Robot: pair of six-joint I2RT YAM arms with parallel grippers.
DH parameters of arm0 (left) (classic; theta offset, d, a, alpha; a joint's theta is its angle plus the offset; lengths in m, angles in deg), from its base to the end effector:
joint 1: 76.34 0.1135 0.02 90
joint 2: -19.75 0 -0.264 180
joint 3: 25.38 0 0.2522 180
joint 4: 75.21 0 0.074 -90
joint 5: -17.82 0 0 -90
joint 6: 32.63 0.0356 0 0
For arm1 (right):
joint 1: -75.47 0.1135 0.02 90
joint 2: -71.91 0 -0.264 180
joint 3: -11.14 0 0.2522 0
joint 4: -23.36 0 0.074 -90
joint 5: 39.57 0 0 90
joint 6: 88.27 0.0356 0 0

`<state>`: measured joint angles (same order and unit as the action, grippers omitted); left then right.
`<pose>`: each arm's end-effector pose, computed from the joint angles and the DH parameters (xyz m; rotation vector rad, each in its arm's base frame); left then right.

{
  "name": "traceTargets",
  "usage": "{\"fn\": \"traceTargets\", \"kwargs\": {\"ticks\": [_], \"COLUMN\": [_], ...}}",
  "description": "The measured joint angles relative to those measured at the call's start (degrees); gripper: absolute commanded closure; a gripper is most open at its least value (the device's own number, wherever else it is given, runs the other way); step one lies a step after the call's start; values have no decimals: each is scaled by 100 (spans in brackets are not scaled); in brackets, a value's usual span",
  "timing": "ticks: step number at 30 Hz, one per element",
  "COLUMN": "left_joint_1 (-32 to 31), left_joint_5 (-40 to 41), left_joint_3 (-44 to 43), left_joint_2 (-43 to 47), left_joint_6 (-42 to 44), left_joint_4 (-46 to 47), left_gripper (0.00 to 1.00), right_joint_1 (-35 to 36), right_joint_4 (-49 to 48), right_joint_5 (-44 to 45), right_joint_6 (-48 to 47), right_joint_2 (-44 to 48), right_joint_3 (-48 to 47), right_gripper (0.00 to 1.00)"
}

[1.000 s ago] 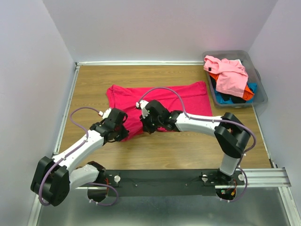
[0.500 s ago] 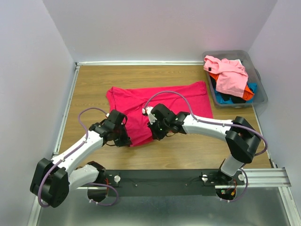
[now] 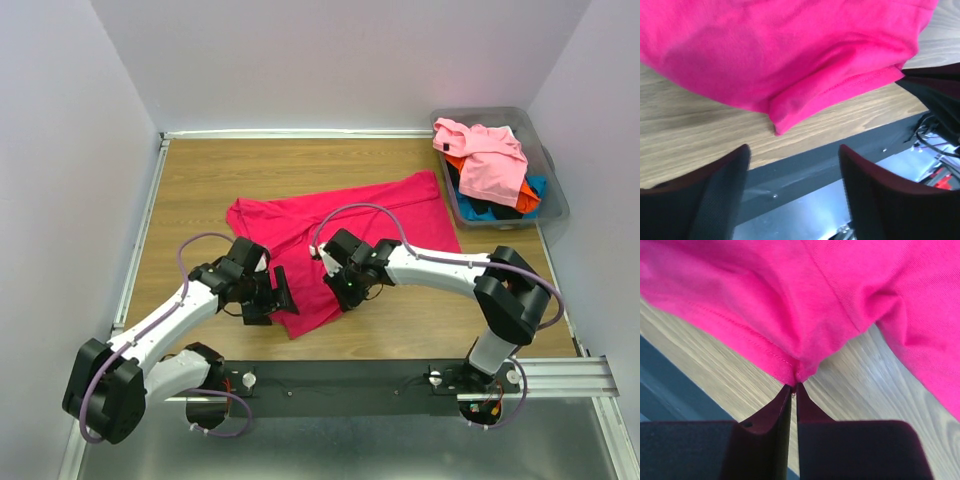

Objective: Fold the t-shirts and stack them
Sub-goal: Fold the tshirt

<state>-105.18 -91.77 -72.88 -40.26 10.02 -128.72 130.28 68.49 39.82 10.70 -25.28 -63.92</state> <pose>0.1501 -0.0963 0.1893 -0.3640 2.8997 -0.7795 0.1841 0.2725 0.1799 -1.1608 2.6084 0.5283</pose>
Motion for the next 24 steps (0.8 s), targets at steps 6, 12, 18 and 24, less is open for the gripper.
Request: {"fn": "traceTargets", "kwargs": {"ticks": [6, 12, 18, 24], "left_joint_1": [2, 28, 44, 166], "left_joint_5": [138, 721, 1587, 2339], "left_joint_3": [-168, -221, -417, -861], "left_joint_2": [157, -570, -1440, -1784], "left_joint_6": [-343, -682, -758, -638], "left_joint_4": [201, 938, 1097, 1093], "left_gripper": [39, 61, 64, 64], "right_joint_1": [0, 0, 0, 199], "right_joint_4": [437, 706, 765, 240], "right_joint_5": [330, 605, 573, 219], "right_joint_6": [42, 68, 111, 151], "right_joint_2": [0, 0, 262, 575], "right_joint_3": [-2, 0, -42, -280], "right_gripper": [83, 76, 66, 65]}}
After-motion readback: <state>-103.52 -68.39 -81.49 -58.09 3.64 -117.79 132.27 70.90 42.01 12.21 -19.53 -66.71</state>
